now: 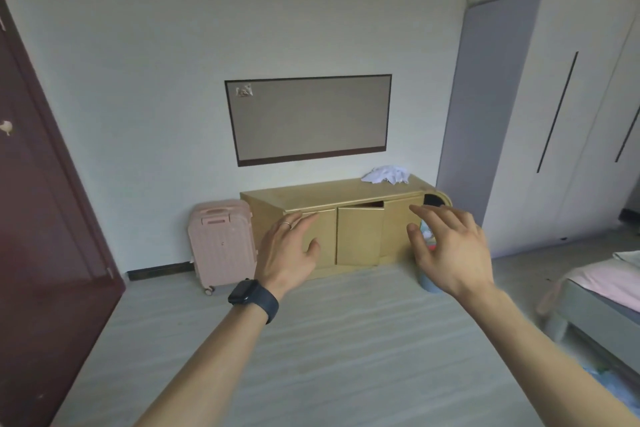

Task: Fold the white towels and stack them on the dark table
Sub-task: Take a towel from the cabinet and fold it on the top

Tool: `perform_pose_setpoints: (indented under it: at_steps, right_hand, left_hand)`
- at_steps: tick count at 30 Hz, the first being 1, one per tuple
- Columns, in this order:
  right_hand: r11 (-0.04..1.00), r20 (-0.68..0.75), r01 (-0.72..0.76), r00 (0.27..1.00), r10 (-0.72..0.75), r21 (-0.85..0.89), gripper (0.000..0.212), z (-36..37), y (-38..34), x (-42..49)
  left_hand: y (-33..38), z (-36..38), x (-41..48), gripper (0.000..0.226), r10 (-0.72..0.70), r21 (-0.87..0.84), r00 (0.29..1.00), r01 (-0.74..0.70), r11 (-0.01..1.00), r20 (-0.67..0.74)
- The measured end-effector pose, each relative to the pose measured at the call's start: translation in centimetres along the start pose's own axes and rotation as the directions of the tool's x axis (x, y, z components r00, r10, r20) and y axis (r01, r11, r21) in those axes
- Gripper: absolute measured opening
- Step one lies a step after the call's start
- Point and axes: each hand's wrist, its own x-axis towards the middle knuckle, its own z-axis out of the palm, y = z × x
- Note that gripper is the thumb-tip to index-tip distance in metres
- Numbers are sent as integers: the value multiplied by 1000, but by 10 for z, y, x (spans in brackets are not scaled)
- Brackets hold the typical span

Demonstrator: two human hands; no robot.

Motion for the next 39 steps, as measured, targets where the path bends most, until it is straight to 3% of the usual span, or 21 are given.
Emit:
perform_pose_setpoints:
  at_steps: [8, 19, 28, 39]
  right_hand:
    - [996, 83, -32, 996, 39, -77, 45, 78, 90, 81]
    - [992, 37, -104, 994, 106, -69, 43, 211, 205, 206]
    - [989, 110, -137, 984, 143, -62, 45, 343, 319, 333]
    - [993, 273, -115, 956, 109, 5, 46, 522, 440, 473]
  left_hand:
    - [9, 86, 122, 53, 17, -4, 999, -17, 1000, 44]
    - [3, 233, 334, 52, 45, -107, 988, -29, 994, 148]
    - [-15, 354, 502, 51, 42, -54, 976, -31, 998, 211]
    - [-74, 471, 681, 49, -133, 2, 971, 135, 991, 200]
